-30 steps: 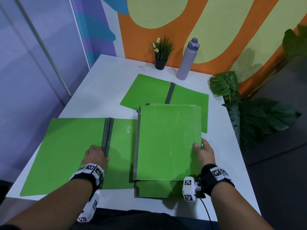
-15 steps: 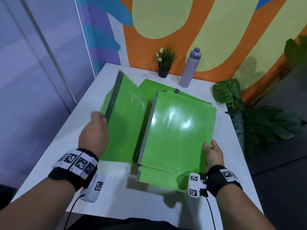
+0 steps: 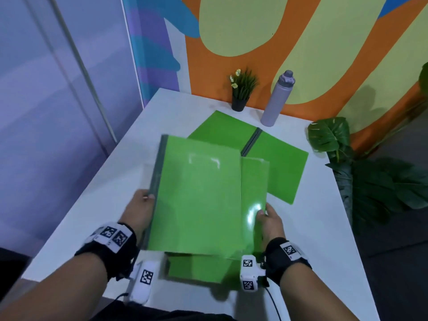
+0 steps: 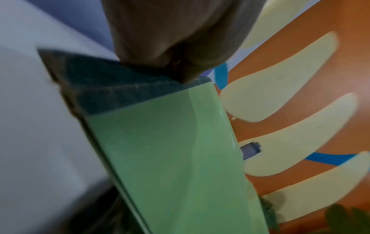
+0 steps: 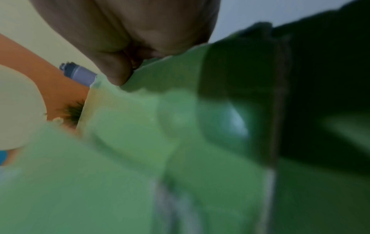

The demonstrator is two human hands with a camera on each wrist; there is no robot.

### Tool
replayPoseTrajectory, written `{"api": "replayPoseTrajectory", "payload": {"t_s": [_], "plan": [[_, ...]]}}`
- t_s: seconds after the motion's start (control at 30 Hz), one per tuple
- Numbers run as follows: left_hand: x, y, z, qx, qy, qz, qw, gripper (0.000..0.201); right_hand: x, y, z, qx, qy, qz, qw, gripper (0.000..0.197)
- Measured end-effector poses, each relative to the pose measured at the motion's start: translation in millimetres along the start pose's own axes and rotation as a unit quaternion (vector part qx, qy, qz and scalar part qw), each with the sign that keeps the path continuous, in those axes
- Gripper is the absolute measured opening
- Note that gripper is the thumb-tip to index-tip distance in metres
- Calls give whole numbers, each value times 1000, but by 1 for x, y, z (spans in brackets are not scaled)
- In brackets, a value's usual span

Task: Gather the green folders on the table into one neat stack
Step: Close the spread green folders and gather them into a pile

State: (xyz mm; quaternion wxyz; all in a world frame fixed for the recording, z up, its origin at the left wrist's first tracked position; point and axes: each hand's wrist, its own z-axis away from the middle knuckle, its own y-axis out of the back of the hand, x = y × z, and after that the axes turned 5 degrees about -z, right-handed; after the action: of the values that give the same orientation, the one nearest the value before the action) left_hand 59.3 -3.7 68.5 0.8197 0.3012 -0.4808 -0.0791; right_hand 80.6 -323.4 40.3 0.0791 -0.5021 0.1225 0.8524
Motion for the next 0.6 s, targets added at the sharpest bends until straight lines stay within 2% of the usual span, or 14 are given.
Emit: {"api": "replayPoseTrajectory", "payload": {"t_s": [0.07,0.13,0.23,0.3,0.37,0.5,0.6], "plan": [[-17,-16,0,-115,46,31,992,51,8,-17,-1,-40,-24,-29,998,40],[-27,-20,1,-152,67,44,985,72,15,-28,-7,-73,-32,-43,996,40],[-33,-16,-2,-124,74,93,985,79,9,-30,-21,-129,29,100,986,37],[-30,-12,-3,-93,62,89,990,74,1,-24,-40,-122,80,255,956,38],[-26,-9,0,-63,45,79,994,70,-5,-16,-61,-85,99,386,913,42],[-29,-2,4,-58,43,83,994,67,-11,-9,-102,-66,82,506,856,57],[-31,1,4,-51,35,119,991,65,-17,-9,-117,-67,85,549,829,65]]}}
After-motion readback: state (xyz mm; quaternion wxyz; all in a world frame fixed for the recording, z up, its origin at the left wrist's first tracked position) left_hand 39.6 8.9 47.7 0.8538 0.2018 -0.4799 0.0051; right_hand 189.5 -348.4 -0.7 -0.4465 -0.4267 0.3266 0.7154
